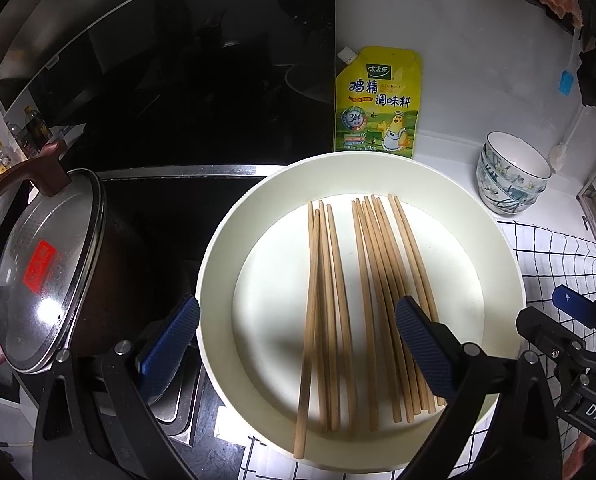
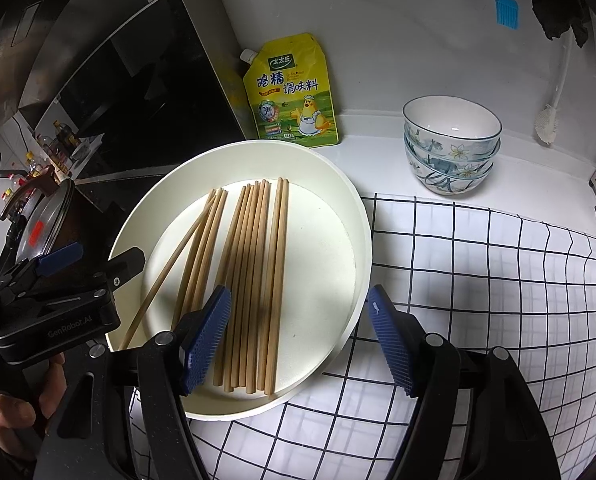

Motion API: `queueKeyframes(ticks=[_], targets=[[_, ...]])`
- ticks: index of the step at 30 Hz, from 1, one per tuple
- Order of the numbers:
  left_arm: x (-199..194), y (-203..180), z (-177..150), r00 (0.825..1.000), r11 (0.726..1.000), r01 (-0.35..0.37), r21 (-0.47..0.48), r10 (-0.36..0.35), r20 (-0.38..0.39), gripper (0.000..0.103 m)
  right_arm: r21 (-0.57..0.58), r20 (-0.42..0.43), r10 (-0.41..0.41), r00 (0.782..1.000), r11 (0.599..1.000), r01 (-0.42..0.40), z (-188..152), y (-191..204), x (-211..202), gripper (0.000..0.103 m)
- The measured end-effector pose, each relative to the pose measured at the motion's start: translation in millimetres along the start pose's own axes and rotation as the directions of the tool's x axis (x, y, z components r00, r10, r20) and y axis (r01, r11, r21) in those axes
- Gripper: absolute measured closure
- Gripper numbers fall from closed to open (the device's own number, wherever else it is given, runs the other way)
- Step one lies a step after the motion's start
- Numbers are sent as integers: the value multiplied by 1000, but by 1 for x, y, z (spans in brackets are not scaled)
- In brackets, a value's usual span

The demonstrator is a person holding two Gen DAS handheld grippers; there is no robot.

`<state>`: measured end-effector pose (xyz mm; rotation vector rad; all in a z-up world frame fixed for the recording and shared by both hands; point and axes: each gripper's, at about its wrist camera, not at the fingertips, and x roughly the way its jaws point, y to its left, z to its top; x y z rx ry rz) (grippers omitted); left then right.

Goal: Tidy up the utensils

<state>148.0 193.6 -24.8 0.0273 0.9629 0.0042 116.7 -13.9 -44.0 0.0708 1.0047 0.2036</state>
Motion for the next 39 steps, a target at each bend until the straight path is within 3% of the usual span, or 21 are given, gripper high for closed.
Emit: queueKeyframes(ticks=[39], targets=[[-3,1,0,1000,1000,-12,-7,12,2,6,-4,1,-5,1000,1000,5,-1,2,1,35]])
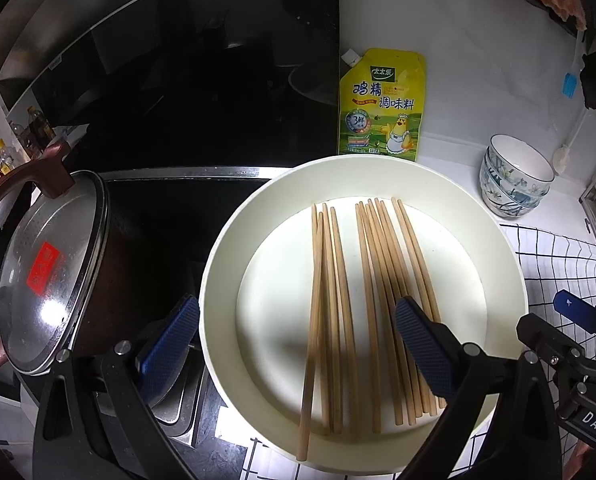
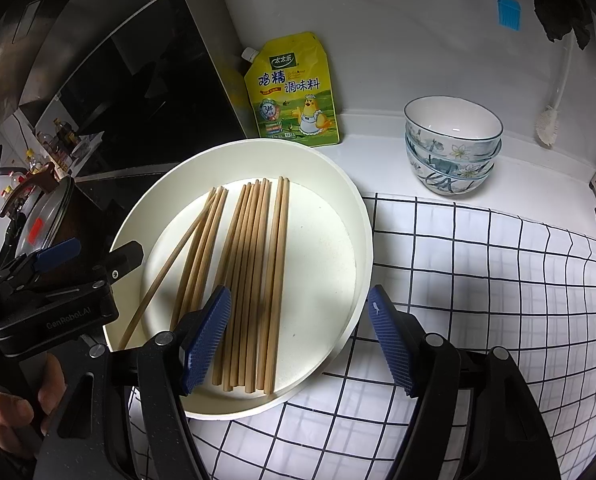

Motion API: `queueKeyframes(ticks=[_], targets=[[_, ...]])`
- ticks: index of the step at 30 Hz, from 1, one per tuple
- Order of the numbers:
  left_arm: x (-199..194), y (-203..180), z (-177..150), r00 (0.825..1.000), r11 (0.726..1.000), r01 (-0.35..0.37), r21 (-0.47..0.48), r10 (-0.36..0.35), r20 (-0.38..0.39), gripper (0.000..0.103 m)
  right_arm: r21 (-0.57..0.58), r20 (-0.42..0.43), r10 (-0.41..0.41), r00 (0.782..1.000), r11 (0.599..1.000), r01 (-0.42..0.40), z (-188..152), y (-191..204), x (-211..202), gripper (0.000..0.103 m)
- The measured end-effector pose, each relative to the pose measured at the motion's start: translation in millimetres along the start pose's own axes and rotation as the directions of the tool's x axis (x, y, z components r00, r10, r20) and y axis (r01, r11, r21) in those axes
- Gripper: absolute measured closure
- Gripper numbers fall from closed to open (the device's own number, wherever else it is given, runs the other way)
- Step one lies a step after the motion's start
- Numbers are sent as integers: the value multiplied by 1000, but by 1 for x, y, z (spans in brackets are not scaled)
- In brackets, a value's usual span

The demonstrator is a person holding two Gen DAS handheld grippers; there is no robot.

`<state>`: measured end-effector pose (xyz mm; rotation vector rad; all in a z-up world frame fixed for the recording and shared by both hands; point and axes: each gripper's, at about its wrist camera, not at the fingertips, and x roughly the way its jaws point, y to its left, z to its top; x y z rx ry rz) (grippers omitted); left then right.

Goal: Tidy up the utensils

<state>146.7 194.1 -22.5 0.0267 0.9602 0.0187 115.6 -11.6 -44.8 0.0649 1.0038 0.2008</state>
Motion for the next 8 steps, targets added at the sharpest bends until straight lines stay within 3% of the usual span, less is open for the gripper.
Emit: queueKeyframes(ticks=[8], targets=[[0,-4,1,1000,1000,-6,3,6,-10,6,0,1,1,1000,1000,-1,0,0,0,35]])
